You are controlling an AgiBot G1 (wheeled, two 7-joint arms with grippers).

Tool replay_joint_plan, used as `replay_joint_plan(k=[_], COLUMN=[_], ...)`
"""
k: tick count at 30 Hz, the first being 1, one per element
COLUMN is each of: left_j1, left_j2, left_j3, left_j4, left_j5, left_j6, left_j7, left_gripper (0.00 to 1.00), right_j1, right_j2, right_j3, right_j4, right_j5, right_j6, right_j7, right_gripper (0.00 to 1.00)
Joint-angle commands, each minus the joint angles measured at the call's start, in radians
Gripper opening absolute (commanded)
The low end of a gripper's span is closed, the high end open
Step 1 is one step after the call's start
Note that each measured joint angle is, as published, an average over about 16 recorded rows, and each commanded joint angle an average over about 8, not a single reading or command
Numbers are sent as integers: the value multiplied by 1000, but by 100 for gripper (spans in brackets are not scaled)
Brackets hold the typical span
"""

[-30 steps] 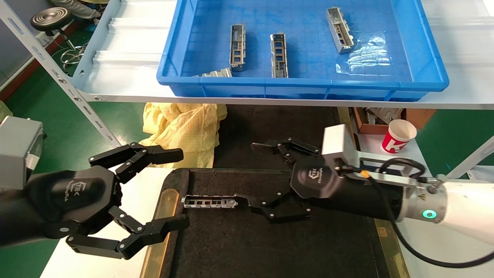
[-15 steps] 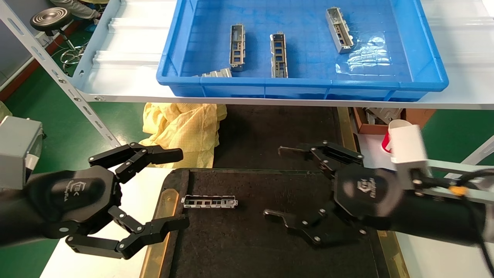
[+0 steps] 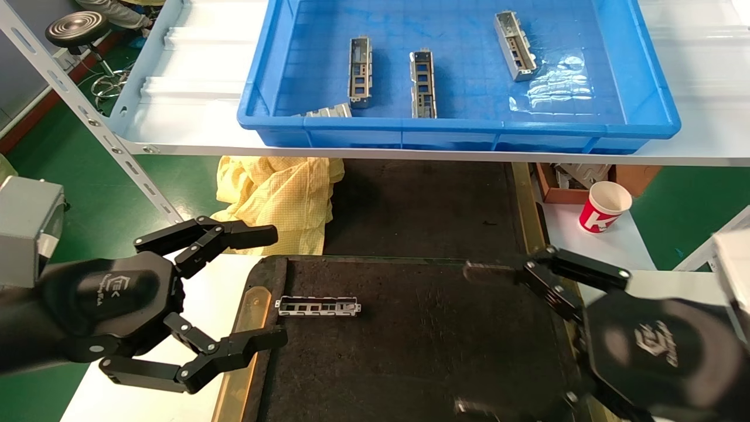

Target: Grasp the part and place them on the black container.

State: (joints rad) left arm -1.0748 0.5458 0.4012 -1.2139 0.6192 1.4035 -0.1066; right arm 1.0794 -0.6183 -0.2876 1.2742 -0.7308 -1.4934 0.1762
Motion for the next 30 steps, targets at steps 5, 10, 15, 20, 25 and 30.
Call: replay_joint_plan(k=[5,10,15,20,25,30], left_j1=[0,0,0,0,0,0], left_j2=[0,0,0,0,0,0], left_j3=[0,0,0,0,0,0], left_j4=[0,0,0,0,0,0], left_j5=[0,0,0,0,0,0], left_j6=[0,0,0,0,0,0], left_j7=[0,0,0,0,0,0], left_gripper=[100,100,100,100,100,100], right_j1=[-21,-16,-12,-9,-8,-6], right_j2=[28,22,16,13,10,9], right_j3=[34,26,19,15,12,10], right_j4=[41,31,23,18,15,12], right_j5=[1,1,1,1,1,1], right_j6=[-13,-10,-7,-5,-4,-3], right_j7=[23,19,16,14,12,12], right_gripper=[100,100,100,100,100,100])
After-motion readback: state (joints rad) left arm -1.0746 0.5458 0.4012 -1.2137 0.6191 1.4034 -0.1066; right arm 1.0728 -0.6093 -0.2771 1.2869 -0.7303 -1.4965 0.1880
